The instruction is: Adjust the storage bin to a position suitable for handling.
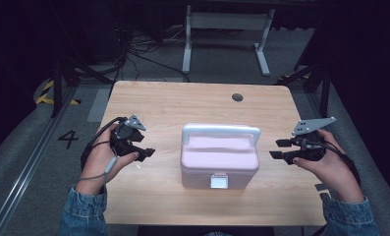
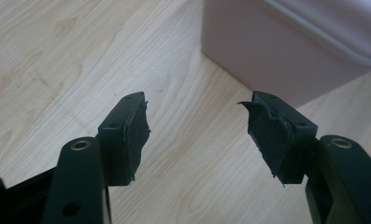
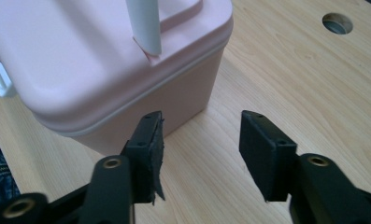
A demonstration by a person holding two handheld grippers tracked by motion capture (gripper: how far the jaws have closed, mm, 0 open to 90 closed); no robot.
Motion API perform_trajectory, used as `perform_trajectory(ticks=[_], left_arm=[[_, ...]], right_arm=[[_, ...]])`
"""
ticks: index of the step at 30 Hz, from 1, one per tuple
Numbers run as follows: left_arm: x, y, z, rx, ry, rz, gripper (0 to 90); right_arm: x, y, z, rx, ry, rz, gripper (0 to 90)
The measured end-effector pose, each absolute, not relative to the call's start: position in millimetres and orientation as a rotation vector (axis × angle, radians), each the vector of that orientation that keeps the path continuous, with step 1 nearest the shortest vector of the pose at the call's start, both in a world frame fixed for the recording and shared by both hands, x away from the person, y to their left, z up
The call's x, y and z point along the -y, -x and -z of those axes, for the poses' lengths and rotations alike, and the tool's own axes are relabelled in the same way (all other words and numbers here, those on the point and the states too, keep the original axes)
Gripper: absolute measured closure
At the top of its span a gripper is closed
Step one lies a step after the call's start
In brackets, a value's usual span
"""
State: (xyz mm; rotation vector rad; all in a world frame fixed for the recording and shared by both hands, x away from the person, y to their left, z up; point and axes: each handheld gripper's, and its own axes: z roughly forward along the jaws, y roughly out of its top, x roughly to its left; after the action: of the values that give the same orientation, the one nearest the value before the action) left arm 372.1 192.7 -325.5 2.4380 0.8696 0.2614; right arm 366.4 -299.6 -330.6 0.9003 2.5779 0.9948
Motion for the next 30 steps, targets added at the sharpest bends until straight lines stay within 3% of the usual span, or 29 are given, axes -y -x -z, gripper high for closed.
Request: perform_trajectory(ticks=[30], left_arm=[[-132,-387,299,-0.596,-2.272,-0.233,34.9]], right_arm=[[324,-347,332,-2.498,-0.98,-1.137,50.0]])
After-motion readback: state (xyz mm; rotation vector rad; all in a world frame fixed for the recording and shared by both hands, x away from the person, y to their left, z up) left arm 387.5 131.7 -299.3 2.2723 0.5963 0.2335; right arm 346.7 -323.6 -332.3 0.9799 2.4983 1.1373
